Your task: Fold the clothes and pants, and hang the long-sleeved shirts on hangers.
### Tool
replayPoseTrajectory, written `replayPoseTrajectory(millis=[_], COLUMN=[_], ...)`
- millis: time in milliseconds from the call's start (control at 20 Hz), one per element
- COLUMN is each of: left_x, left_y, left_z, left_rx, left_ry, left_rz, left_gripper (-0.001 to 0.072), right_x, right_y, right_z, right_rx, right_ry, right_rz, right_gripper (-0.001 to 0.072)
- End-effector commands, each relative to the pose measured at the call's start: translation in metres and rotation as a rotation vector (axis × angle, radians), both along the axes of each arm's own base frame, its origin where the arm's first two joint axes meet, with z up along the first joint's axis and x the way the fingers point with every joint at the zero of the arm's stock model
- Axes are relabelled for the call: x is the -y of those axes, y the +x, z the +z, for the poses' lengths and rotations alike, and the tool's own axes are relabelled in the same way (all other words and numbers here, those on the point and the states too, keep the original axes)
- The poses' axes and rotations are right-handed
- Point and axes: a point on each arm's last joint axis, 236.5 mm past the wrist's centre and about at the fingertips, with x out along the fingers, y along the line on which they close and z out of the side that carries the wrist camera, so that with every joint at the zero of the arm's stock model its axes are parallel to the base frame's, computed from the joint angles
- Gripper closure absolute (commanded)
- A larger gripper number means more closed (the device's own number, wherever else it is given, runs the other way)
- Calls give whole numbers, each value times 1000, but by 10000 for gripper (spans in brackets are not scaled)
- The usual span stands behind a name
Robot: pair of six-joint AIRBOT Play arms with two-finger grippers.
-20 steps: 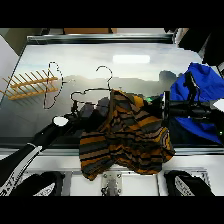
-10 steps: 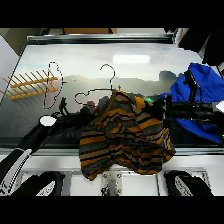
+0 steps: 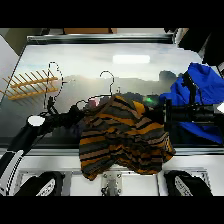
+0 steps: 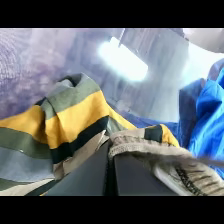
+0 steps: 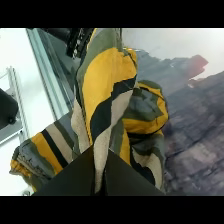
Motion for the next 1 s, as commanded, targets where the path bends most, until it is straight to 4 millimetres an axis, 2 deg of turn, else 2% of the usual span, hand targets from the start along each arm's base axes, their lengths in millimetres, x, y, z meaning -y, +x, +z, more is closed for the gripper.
replayPoseTrajectory(millis=[0,250,400,600,700,800,950], left_x=[-6,-9,-13,-31,-34,-32,-39], left_y=[0,2,9,17,21,27,28], left_z=[-1,2,18,38,50,79,146], left_rx=[9,24,62,86,106,174,348], left_ry=[19,47,119,264,292,296,355], left_rz=[-9,-27,-92,-150,-171,-170,-154], left_gripper=[696,697,696,697,697,697,697], right_x=[2,15,16,16,16,16,9], right_y=[-8,-15,-20,-20,-20,-18,-15], right_z=[-9,-36,-39,-39,-39,-42,-44], right_rx=[-39,-81,-89,-86,-82,-81,-85], right_ry=[-35,-156,-169,-169,-170,-169,-104], right_rz=[18,33,51,54,55,46,24], right_gripper=[709,710,710,710,711,711,711])
